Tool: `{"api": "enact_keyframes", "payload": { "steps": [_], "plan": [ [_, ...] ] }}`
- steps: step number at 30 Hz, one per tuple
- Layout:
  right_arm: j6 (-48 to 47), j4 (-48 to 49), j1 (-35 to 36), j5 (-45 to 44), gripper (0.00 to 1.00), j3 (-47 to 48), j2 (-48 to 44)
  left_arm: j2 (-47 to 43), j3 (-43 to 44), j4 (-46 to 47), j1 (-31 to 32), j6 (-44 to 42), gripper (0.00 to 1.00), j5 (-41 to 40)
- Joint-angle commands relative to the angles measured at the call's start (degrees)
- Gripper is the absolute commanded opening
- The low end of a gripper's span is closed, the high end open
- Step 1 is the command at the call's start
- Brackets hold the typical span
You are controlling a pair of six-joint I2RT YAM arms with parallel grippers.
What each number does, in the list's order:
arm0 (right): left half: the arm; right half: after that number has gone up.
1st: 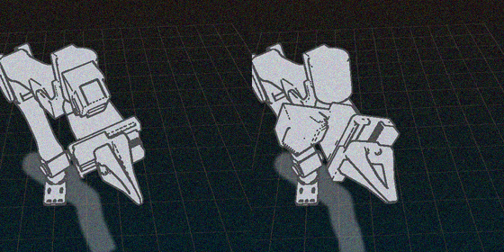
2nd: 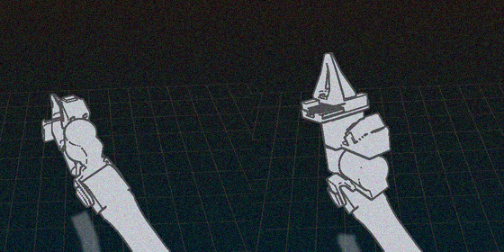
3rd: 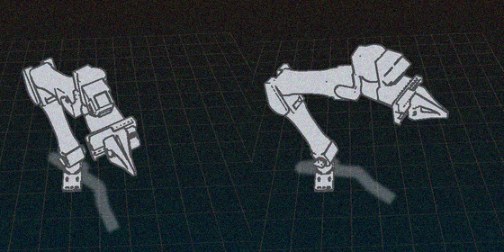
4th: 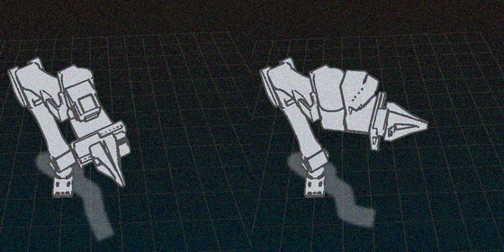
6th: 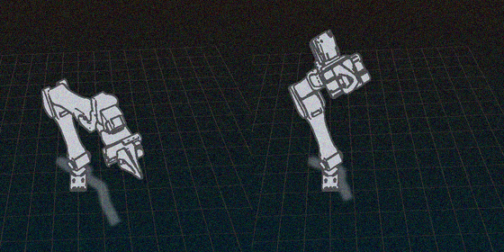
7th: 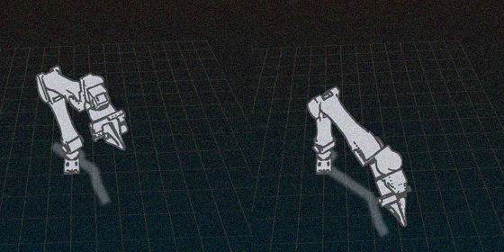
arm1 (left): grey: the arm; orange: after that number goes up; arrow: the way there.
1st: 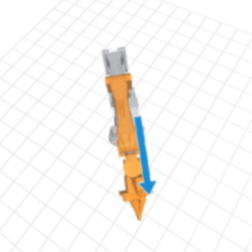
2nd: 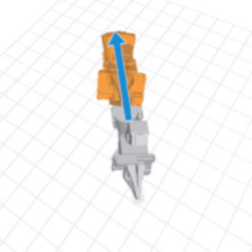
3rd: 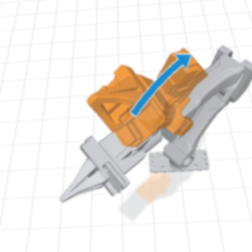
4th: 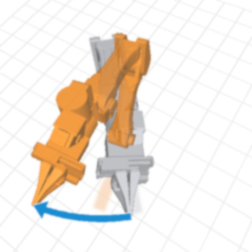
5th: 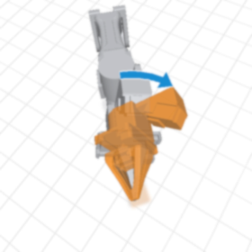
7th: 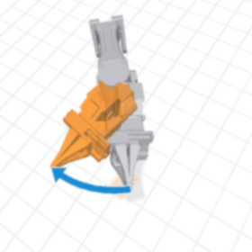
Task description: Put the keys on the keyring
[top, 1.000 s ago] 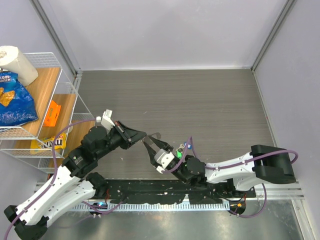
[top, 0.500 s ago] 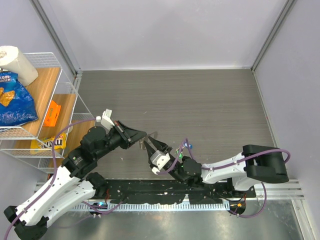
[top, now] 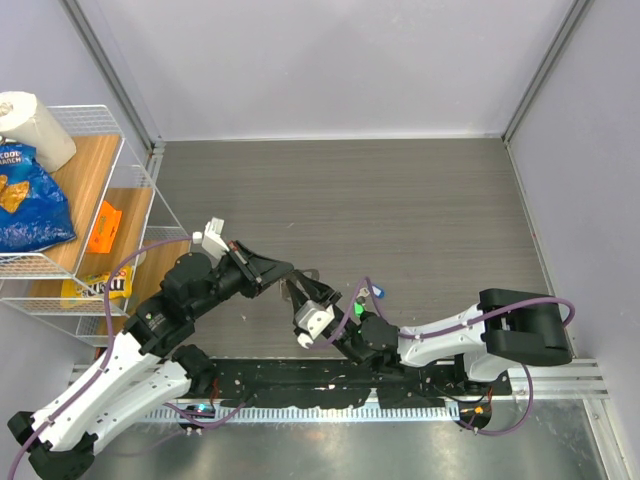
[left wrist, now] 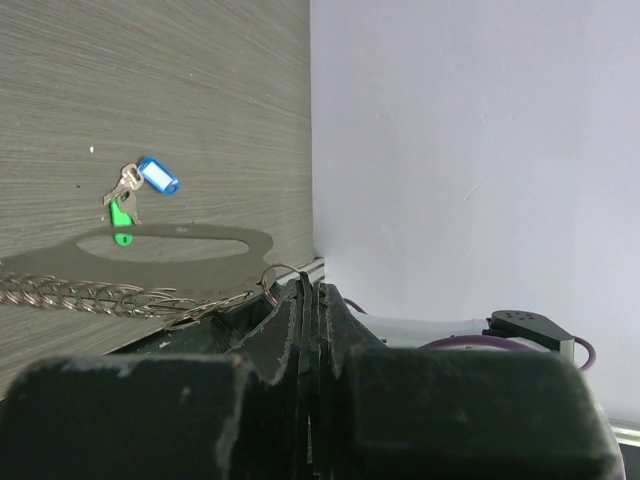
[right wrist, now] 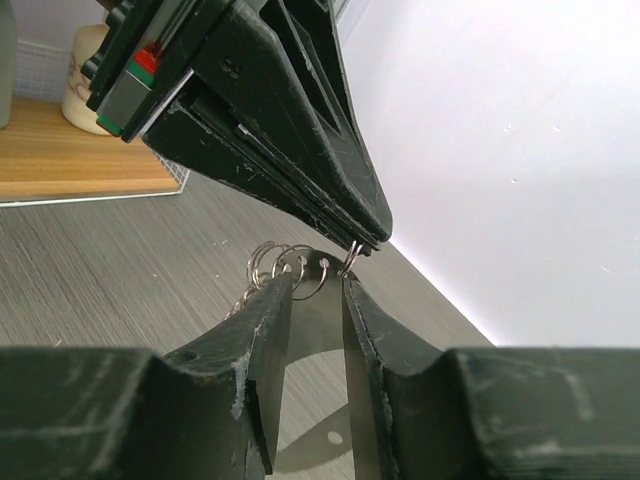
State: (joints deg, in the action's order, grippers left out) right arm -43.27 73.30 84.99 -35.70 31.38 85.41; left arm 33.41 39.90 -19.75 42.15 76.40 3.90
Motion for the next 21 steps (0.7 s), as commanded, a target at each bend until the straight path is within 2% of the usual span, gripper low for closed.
{"api": "enact_keyframes", "payload": {
  "steps": [1,21],
  "plan": [
    [-0.68,13.01,-0.61,-0.33,0.33,2.37,-1.38,-0.1,0.79,4.54,0.39,0.85,0.0,1.11],
    [-1.65,12.66,-0.62,-0.68,0.28,3.34,-2.44,-0.01,0.35,5.07,0.48,0.94,0.0,1.28]
  ]
}}
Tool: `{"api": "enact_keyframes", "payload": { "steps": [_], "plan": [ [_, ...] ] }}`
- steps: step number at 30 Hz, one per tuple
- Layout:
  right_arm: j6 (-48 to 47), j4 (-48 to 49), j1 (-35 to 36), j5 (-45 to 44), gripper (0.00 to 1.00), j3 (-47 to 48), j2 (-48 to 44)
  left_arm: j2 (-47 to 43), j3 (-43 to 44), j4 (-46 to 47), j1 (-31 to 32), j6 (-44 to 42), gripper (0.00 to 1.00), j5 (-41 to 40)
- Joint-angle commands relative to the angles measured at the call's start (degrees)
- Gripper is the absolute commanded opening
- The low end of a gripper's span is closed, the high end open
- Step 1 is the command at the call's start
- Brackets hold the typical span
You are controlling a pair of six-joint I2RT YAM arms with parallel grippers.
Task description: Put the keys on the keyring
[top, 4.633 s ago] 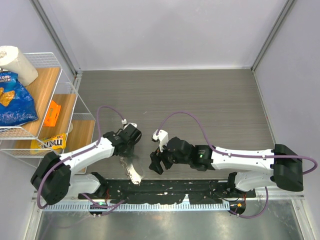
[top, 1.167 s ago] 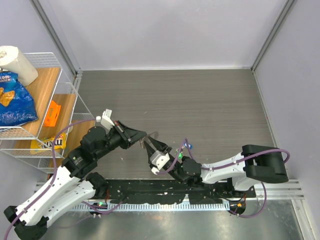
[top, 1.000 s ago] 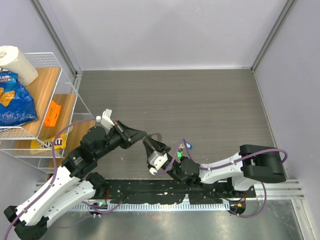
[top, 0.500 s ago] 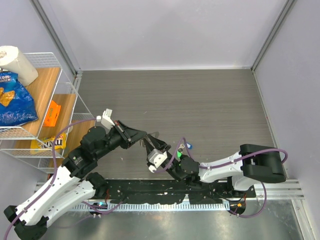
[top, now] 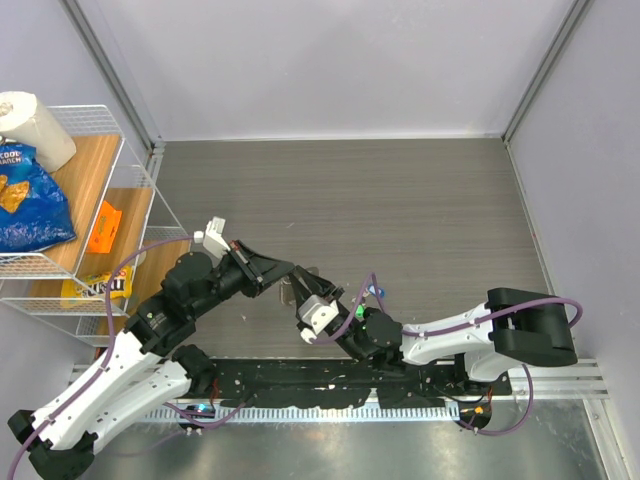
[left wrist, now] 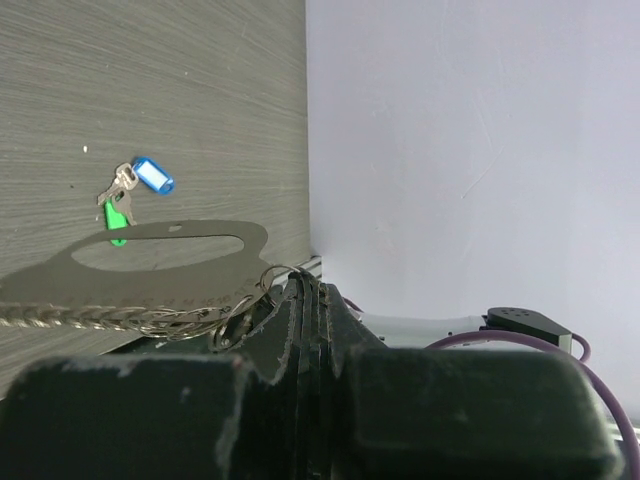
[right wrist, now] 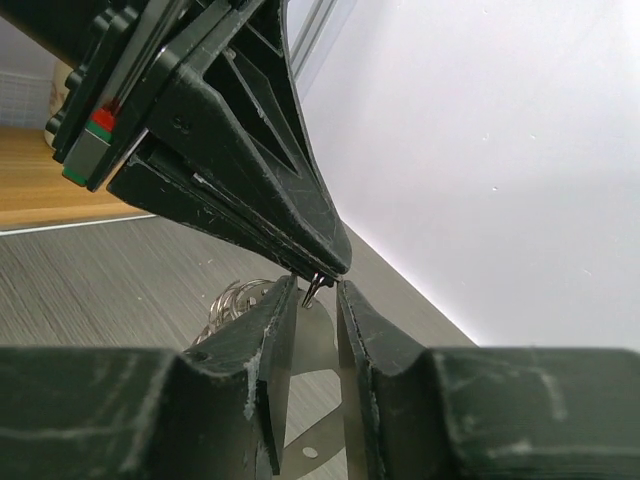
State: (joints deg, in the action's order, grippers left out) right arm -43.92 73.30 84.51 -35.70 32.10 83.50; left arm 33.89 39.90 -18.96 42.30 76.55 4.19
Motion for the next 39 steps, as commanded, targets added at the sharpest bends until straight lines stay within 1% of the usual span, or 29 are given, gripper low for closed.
{"api": "enact_keyframes", "payload": {
  "steps": [1,2,4,5,6,7,14,17,19,22,24,25,26,27,28,30,31,32,33,34,35,36,39],
  "plan": [
    [-0.99,12.83,-0.13,-0.6,0.27,2.79,-0.27,-0.58,0.53,4.37,0.32,0.79,0.0,1.09],
    [-0.99,13.01,-0.13,-0.77,0.26,2.8,-0.19,-0.67,0.44,4.37,0.32,0.79,0.0,1.0],
    [-1.17,13.27,-0.13,-0.77,0.21,2.97,-0.18,-0.58,0.44,4.37,0.41,0.79,0.0,1.09],
    [-1.34,13.28,-0.13,-0.77,0.15,3.06,-0.1,-0.58,0.44,4.28,0.41,0.79,0.0,1.26],
    [-1.52,13.28,-0.13,-1.03,0.12,3.32,-0.1,-0.58,0.44,4.28,0.32,0.79,0.0,1.26],
    [-1.6,13.28,-0.13,-1.21,0.05,3.41,0.08,-0.58,0.44,4.37,0.32,0.79,0.0,1.26],
    [-1.52,15.12,-0.13,-1.83,0.05,2.36,-0.1,-1.02,0.09,4.9,0.32,0.79,0.0,1.61],
    [-0.99,14.86,-0.13,-1.56,0.05,1.13,-1.5,-0.93,-0.87,7.26,0.32,0.7,0.0,2.93],
    [-0.64,13.02,-0.13,-1.74,0.05,0.6,-3.34,-0.67,-1.14,8.59,0.32,0.0,0.12,4.69],
    [0.15,10.65,-0.13,-2.0,0.05,-0.72,-6.94,-0.31,-0.79,7.63,0.24,-2.28,0.26,7.41],
    [1.72,6.43,-0.13,-1.83,0.05,-1.42,-11.06,-0.75,-0.96,7.1,0.23,-3.42,0.36,8.38],
    [2.52,2.94,-0.13,-1.39,0.05,-2.12,-12.39,-1.1,-1.31,6.83,0.23,-4.04,0.39,8.64],
    [4.09,0.99,-0.13,-1.04,0.05,-2.39,-15.71,-1.72,-1.4,6.57,0.23,-4.65,0.42,8.82],
    [4.89,-3.55,-0.13,-0.25,0.05,-2.82,-17.22,-2.16,-1.58,6.31,0.23,-5.44,0.46,8.82],
    [6.73,-5.95,-0.13,0.28,0.05,-3.18,-20.89,-2.68,-1.67,6.04,0.23,-5.97,0.48,9.0],
    [9.45,-13.06,-0.13,3.52,0.05,-3.88,-26.78,-3.56,-1.58,5.95,0.23,-7.12,0.5,9.35],
    [10.51,-18.75,-0.13,4.93,0.05,-4.06,-31.08,-3.74,-1.23,5.61,0.23,-7.64,0.51,9.44],
    [12.35,-21.59,-0.22,7.64,0.05,-3.97,-33.04,-3.74,-1.14,5.6,0.15,-7.91,0.52,9.7],
    [14.11,-28.23,-0.22,8.71,0.05,-3.45,-36.97,-3.74,-0.97,5.86,0.15,-8.0,0.52,10.22],
    [14.91,-31.25,-0.22,10.72,0.05,-3.1,-39.1,-3.57,-0.79,6.56,0.15,-8.09,0.52,10.84],
    [16.4,-37.81,-0.22,11.79,0.05,-2.05,-42.77,-3.39,-0.88,7.61,0.06,-8.26,0.52,11.8],
    [17.37,-43.62,-0.22,14.06,0.05,-1.08,-44.29,-3.22,-0.7,8.58,0.06,-8.35,0.52,13.2],
    [20.44,-52.89,-0.22,18.12,0.05,0.86,-51.4,-2.43,-0.88,12.71,0.15,-9.31,0.52,16.02]
  ]
}}
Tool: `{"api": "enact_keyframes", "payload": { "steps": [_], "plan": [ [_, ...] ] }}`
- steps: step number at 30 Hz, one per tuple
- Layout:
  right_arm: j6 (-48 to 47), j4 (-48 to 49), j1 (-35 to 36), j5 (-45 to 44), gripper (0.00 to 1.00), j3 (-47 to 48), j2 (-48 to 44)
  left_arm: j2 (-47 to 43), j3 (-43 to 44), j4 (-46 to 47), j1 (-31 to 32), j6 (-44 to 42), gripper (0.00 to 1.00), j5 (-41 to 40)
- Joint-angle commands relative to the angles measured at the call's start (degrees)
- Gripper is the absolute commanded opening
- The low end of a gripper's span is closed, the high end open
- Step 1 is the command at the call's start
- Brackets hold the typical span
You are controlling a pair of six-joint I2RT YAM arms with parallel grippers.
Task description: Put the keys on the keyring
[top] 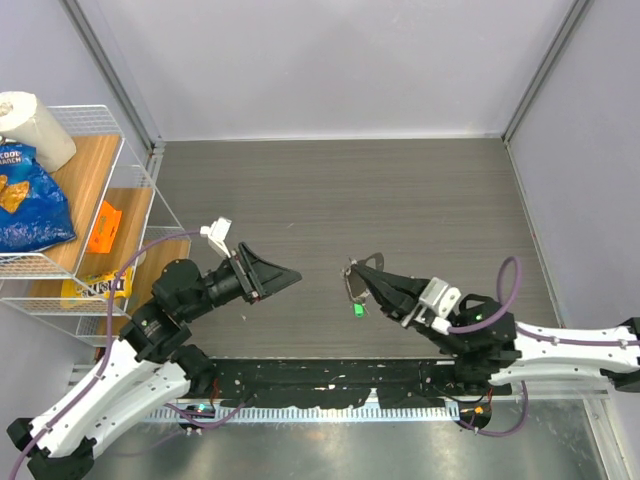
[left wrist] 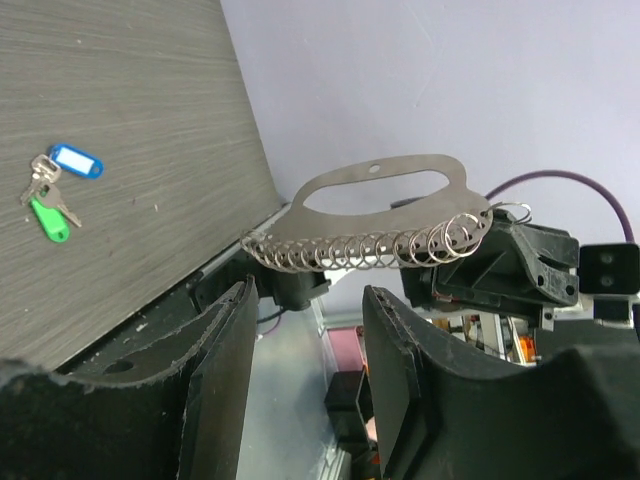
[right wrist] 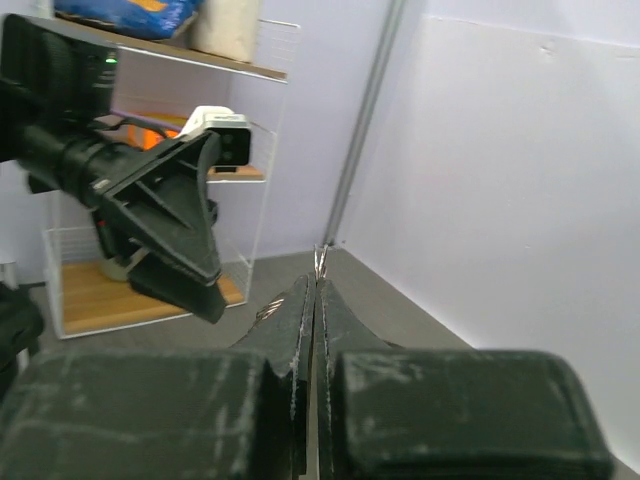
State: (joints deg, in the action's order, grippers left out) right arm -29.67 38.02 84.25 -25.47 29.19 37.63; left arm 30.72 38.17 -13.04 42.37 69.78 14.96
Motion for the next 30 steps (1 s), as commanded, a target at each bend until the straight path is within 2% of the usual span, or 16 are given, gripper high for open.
{"api": "enact_keyframes", "payload": {
  "steps": [1,5,9,17,22,30],
  "plan": [
    [6.9,-21.89,0.04,9.46,0.05,4.99,-6.5,1.01,0.85,8.1,-0.01,-2.89,0.52,6.04],
    [10.94,-30.18,0.04,14.21,0.05,8.24,-10.81,2.85,-0.03,17.85,0.08,-3.86,0.52,10.25],
    [16.3,-33.18,0.04,17.82,0.05,10.0,-11.96,4.61,0.59,23.39,0.08,-6.93,0.52,14.38],
    [30.87,-35.91,0.13,19.33,0.05,16.95,-6.0,6.81,2.08,33.07,0.08,-14.04,0.52,25.28],
    [39.32,-32.24,0.04,16.69,0.05,18.97,-1.6,4.97,0.94,36.85,0.08,-16.6,0.52,28.54],
    [46.71,-23.45,-0.05,13.26,0.05,17.75,0.52,-0.83,-0.47,39.67,0.08,-18.71,0.46,30.3]
  ]
}}
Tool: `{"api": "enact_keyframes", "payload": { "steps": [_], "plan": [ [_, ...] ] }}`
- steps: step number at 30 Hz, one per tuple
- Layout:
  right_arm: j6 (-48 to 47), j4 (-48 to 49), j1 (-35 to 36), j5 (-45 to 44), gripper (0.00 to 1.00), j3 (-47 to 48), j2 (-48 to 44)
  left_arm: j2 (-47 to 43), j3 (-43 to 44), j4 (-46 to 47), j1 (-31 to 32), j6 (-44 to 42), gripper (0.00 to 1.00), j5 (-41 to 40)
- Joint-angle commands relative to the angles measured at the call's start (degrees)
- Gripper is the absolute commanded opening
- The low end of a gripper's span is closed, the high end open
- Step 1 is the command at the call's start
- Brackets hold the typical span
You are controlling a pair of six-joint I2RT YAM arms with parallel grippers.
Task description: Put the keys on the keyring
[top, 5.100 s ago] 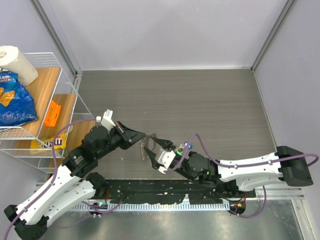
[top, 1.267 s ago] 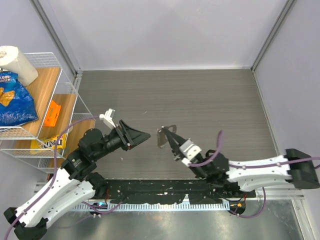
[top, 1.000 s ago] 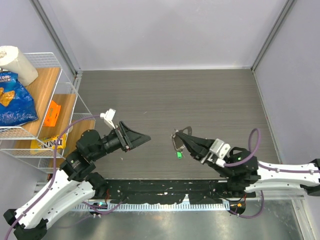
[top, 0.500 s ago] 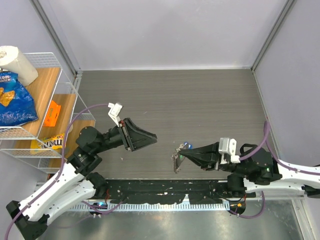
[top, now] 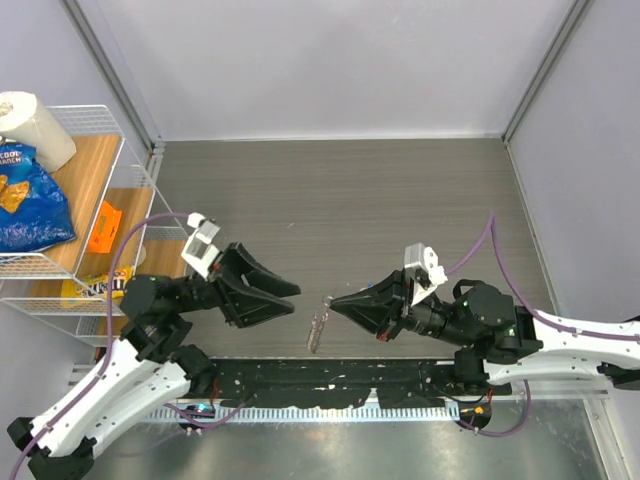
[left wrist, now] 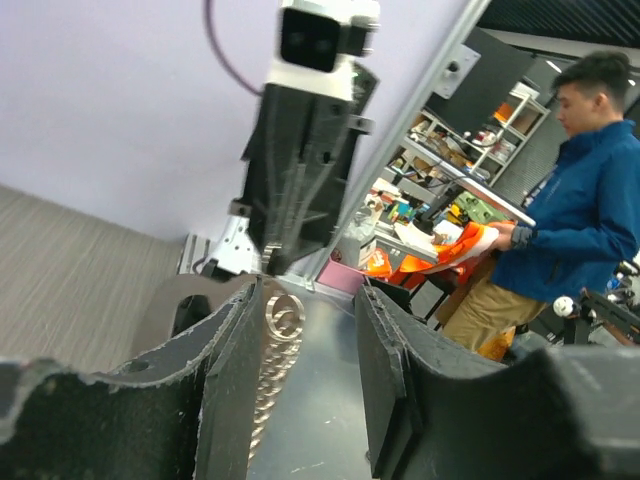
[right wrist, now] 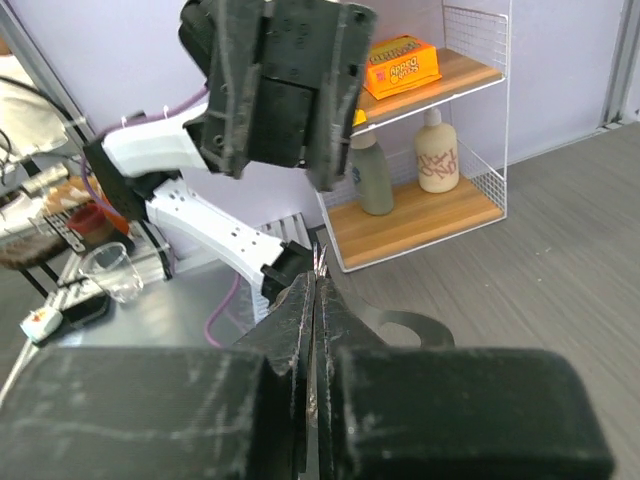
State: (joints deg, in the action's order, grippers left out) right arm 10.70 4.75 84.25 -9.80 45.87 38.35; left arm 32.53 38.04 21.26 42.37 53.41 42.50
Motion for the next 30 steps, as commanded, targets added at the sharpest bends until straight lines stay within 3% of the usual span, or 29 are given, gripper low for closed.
{"api": "enact_keyframes", "payload": {
  "steps": [1,12,30],
  "plan": [
    [6.79,10.71,-0.14,-2.76,0.05,0.72,-0.2,-3.0,-0.51,5.2,0.08,-2.43,0.44,2.59],
    [11.62,17.31,-0.31,4.09,0.05,2.47,4.98,-3.62,-1.3,6.61,0.08,-2.43,0.4,2.15],
    [9.43,23.37,-0.31,5.58,0.05,2.83,9.81,-5.11,-0.34,5.02,0.08,-2.52,0.35,1.62]
  ]
}}
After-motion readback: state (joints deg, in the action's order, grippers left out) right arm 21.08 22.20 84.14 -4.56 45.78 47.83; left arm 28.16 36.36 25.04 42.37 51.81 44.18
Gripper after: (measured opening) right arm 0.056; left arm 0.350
